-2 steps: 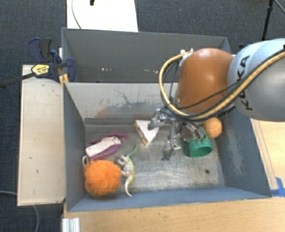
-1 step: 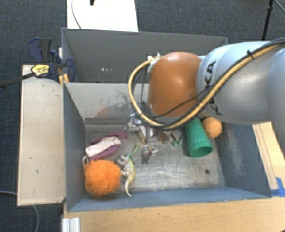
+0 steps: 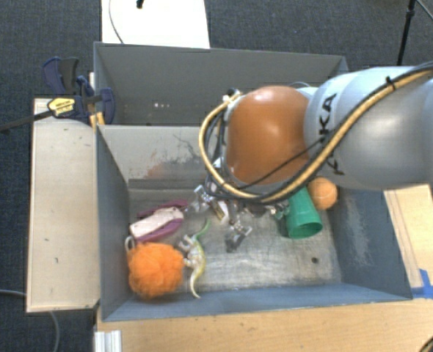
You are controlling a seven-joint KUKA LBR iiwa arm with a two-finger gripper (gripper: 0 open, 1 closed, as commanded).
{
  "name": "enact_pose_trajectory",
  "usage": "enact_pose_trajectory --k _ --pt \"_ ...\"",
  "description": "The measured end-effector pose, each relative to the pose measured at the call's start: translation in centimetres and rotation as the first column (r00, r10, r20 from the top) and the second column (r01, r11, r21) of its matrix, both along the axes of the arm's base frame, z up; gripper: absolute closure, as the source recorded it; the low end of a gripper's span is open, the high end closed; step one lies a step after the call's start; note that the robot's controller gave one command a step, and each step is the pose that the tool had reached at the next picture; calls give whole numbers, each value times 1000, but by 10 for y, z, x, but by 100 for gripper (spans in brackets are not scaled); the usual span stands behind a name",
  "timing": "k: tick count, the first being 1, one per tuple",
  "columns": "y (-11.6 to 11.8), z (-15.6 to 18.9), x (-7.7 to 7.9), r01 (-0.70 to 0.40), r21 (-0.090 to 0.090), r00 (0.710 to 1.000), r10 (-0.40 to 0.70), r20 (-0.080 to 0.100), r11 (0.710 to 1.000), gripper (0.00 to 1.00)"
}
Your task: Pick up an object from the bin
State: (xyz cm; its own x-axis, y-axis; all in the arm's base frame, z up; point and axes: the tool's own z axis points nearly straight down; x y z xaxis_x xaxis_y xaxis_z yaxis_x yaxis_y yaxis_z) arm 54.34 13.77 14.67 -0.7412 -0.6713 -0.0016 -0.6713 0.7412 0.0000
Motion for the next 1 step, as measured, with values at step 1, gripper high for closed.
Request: enact_pose_trajectory --k 1 --pt "79 -70 55 115 9 993 -115 21 993 0"
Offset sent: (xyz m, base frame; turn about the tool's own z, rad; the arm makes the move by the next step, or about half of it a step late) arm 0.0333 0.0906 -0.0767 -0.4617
